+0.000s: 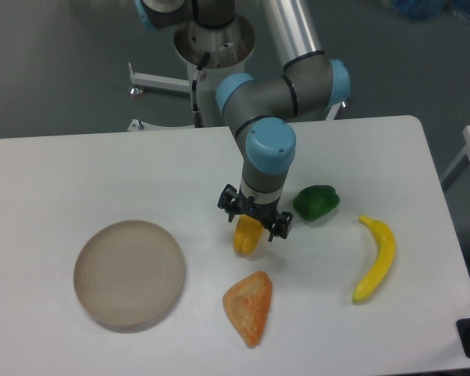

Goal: Pick up the yellow pepper from the table
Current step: 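Lower the gripper around the yellow pepper and close on it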

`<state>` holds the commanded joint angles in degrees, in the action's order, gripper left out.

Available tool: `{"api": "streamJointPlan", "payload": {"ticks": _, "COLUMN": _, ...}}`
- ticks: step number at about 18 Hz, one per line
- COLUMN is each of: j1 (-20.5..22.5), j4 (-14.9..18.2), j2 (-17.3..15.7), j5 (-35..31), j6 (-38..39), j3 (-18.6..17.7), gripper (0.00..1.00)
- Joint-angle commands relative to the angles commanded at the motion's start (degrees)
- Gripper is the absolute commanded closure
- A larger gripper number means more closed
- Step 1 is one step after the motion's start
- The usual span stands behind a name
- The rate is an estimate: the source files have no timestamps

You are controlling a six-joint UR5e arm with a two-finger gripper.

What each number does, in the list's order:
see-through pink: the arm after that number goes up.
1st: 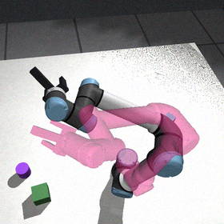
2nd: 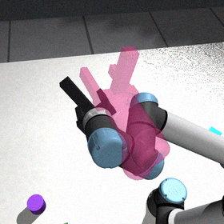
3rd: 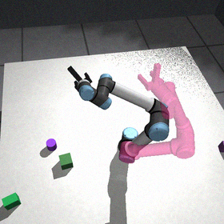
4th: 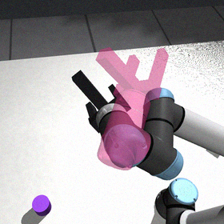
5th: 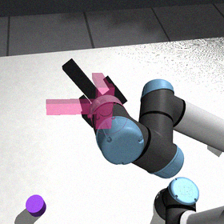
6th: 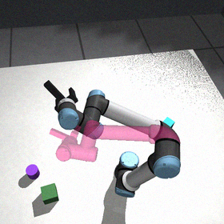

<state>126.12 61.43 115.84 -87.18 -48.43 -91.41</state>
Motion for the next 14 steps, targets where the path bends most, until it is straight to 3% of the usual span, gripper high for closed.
{"api": "streamJointPlan", "payload": {"ticks": 9, "j1": -0.1, "j4": -0.1, "j2": 0.4, "j5": -1.1, "j6": -0.3, "j3": -0.9, "gripper": 0.01}}
{"api": "streamJointPlan", "payload": {"ticks": 12, "j1": -0.2, "j4": 0.0, "j2": 0.1, "j5": -1.1, "j6": -0.3, "j3": -0.9, "gripper": 0.45}}
{"api": "streamJointPlan", "payload": {"ticks": 14, "j1": -0.2, "j4": 0.0, "j2": 0.1, "j5": -1.1, "j6": -0.4, "j3": -1.0, "gripper": 0.56}}
